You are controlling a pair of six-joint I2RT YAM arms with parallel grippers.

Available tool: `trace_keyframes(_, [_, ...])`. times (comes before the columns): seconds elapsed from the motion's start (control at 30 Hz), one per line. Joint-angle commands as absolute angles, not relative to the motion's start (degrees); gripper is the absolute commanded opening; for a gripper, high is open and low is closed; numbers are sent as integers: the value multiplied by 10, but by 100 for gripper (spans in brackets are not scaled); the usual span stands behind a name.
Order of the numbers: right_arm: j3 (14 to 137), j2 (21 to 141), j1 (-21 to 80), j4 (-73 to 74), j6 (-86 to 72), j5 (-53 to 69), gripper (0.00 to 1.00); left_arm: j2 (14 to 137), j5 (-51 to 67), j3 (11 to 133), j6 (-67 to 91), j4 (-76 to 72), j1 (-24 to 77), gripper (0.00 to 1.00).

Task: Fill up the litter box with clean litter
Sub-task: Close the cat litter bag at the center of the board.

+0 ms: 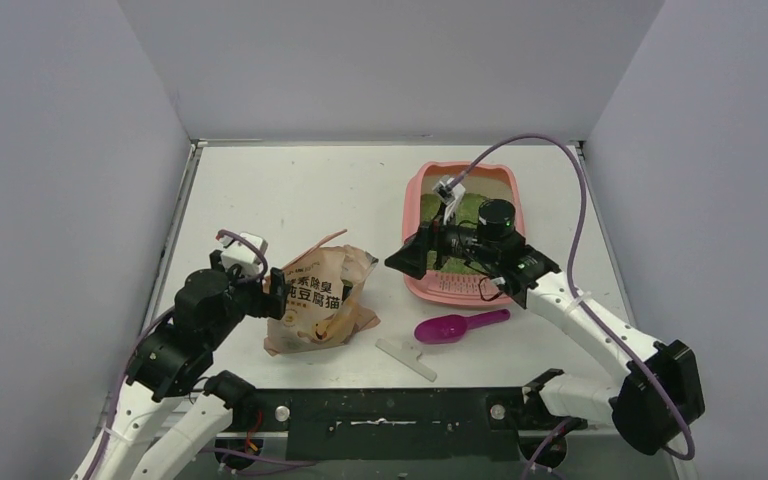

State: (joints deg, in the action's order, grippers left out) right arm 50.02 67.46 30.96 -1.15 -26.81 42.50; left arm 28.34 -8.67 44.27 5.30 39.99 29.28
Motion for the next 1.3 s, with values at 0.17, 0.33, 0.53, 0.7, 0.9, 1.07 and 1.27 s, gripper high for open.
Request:
trace_keyframes(0.17, [497,809,322,-192,-88,573,100,302,-84,428,122,373,284,64])
trace_keyframes(0.33, [492,856,348,-249,-57,603,100,306,-71,416,140,359,272,62])
trace_keyframes(0.53, [520,925,356,-292,-58,608,100,301,-66,400,152,337,264,54])
trace_keyframes(0.7, [558,984,356,-342,-86,648,100,300,-58,386,161,313,257,50])
trace_keyframes(0.9, [565,1030,347,-533,-251,713,72,322,6,401,167,317,226,41])
trace_keyframes(1.07, [554,1079,326,-786,-465,739,33,326,65,404,162,316,177,26])
trace_keyframes(1.27, [567,1107,329,-858,-548,759,7,340,157,396,167,293,129,5])
